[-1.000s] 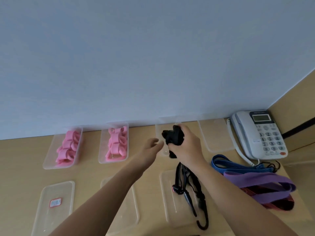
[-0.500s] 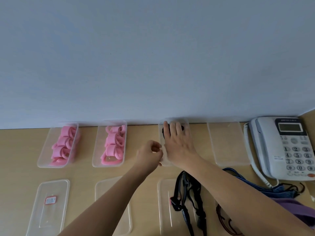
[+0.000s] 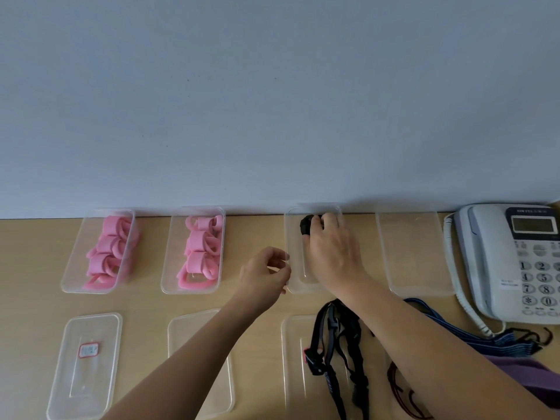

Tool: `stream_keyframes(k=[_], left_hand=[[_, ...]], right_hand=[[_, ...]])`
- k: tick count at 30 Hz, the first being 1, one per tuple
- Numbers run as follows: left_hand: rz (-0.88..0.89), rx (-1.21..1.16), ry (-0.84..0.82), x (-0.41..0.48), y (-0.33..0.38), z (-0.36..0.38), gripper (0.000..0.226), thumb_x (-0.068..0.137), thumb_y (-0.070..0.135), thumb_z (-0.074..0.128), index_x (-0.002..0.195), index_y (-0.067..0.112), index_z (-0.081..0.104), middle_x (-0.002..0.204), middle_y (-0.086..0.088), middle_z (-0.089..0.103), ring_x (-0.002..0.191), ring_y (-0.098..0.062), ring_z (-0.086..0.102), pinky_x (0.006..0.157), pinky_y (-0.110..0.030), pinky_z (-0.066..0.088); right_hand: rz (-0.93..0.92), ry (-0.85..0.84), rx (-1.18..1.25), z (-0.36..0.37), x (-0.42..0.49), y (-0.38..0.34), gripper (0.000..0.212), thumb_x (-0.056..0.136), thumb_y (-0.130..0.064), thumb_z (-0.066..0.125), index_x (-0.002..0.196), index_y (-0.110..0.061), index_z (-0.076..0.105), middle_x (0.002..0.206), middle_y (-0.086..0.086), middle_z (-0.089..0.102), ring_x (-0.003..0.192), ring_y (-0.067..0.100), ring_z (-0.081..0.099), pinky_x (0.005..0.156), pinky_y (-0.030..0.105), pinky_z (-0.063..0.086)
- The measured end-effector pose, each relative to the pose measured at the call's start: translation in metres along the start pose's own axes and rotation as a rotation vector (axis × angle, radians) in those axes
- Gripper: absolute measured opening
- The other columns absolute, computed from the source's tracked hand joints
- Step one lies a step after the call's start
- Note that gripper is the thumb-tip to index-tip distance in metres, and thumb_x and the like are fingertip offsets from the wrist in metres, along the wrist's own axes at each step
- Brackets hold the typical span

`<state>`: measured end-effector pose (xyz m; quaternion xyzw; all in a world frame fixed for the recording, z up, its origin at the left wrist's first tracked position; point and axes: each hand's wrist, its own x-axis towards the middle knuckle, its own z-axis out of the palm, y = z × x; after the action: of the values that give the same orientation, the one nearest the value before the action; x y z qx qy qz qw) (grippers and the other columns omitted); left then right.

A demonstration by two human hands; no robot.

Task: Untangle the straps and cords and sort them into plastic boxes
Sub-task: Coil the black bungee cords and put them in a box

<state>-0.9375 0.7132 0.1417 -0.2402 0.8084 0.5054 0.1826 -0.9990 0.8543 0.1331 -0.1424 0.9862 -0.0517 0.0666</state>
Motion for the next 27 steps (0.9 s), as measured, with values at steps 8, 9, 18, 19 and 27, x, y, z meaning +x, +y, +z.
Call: stream_keyframes(k=[8,9,18,19,27], left_hand=[[0.012,-0.009,-0.002,0.001,-0.002,0.004,0.011,0.096,0.010,0.064,0.102,0.019,0.067,0.096,-0.005,0.072,0.070,-0.026,0.074,0.076,-0.048,0.063],[0.014,-0.006,0.000,0.001,-0.002,0.003,0.011,0.096,0.010,0.064,0.101,0.020,0.067,0.095,-0.003,0.072,0.070,-0.024,0.074,0.077,-0.048,0.062],[0.017,-0.018,0.007,0.000,-0.004,0.004,0.013,0.095,0.010,0.065,0.099,0.022,0.067,0.091,-0.001,0.072,0.073,-0.027,0.074,0.078,-0.050,0.062],[0.014,-0.022,0.007,0.000,-0.004,0.005,0.012,0.095,0.010,0.064,0.099,0.022,0.067,0.091,-0.001,0.072,0.073,-0.027,0.074,0.079,-0.050,0.062],[0.007,-0.014,0.003,-0.001,-0.001,0.004,0.012,0.095,0.010,0.065,0.103,0.019,0.068,0.093,-0.003,0.072,0.077,-0.028,0.074,0.083,-0.051,0.061]], right_hand=[[-0.024,0.000,-0.075,0.002,-0.007,-0.010,0.031,0.079,-0.027,0.074,0.095,-0.002,0.065,0.091,0.015,0.060,0.081,0.029,0.058,0.067,0.035,0.047],[-0.033,-0.023,-0.103,0.003,-0.009,-0.012,0.035,0.074,-0.024,0.074,0.098,-0.001,0.064,0.093,0.016,0.058,0.082,0.029,0.056,0.068,0.035,0.046],[0.150,0.051,0.389,0.002,0.005,0.006,0.020,0.088,-0.016,0.064,0.103,-0.002,0.063,0.100,0.015,0.062,0.082,0.034,0.061,0.063,0.036,0.044],[0.132,0.075,0.384,0.002,0.002,0.008,0.020,0.088,-0.015,0.065,0.104,-0.003,0.064,0.098,0.014,0.064,0.082,0.034,0.062,0.065,0.037,0.047],[0.139,0.191,0.079,0.013,-0.006,0.012,0.027,0.088,-0.033,0.068,0.104,-0.012,0.073,0.139,0.015,0.055,0.122,0.039,0.048,0.091,0.049,0.043]])
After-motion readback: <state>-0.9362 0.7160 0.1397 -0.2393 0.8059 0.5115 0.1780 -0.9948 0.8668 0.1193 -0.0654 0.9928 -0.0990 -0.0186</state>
